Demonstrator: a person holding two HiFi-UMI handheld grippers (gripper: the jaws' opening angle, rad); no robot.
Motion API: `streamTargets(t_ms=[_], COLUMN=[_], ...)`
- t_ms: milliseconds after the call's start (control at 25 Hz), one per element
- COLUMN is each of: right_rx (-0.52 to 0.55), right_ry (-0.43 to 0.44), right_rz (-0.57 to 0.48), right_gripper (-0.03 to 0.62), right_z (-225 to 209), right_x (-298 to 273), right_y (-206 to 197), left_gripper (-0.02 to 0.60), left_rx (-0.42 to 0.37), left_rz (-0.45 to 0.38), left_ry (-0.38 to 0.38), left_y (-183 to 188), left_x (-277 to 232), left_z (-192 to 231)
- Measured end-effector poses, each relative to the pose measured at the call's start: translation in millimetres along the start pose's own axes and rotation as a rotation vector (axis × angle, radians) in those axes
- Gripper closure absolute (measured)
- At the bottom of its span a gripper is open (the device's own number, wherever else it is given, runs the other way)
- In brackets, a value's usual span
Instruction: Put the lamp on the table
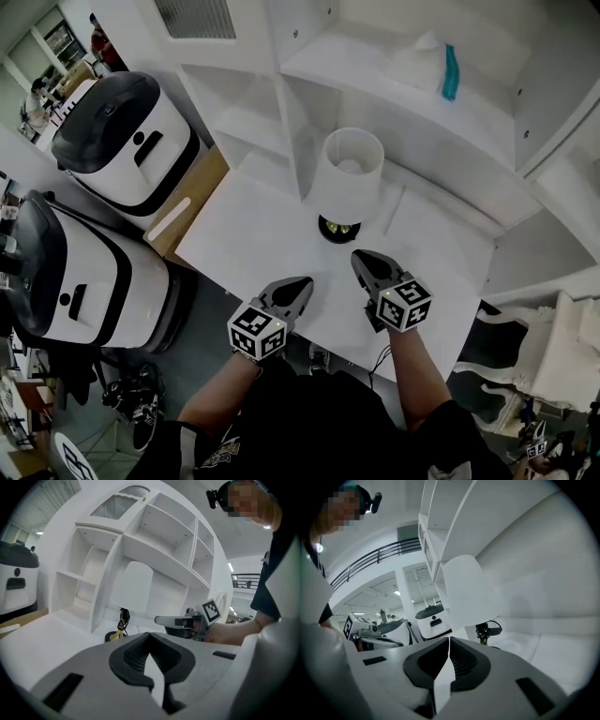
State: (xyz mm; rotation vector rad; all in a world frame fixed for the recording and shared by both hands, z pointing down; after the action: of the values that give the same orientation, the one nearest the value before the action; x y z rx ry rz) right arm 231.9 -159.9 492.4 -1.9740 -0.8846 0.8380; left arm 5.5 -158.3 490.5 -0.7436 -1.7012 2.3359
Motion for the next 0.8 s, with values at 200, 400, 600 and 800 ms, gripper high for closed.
streamTargets(t_ms=[200, 400, 600, 800], right_rx=[-0.011, -0.028, -0.039, -0.067], right_ry=[0.025, 0.013, -0.032, -0.094], right_rz=[-0.007, -0.014, -0.035, -0.065], right_gripper=[0.565, 0.566, 0.566, 0.566], right_z=[27, 51, 87, 133], right_x=[13, 16, 13, 7], right_y=[-1, -12, -27, -46], left_gripper=[0.575, 0.575, 0.575, 0.575], left_rx=[0.046, 0.040, 0.032, 0.042], left_rz=[0.007, 0.013, 0.013, 0.015], left_ry=[0.042, 0.011, -0.028, -0.076], left_y=[-3, -2, -2, -11], left_x=[30, 50, 75, 106], left_z=[-4, -4, 6, 20])
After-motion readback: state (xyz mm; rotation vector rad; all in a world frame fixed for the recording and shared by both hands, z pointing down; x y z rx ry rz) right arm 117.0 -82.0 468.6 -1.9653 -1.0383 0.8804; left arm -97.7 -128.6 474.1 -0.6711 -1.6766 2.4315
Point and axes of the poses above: the fingertips, and each gripper's own axes: x backward along the fingers, z to its left, y out of its top, the point moved 9 cm from there along x, backward along the fingers, and after that the axes turned 7 degrees about -x, right-handed, at the moved point
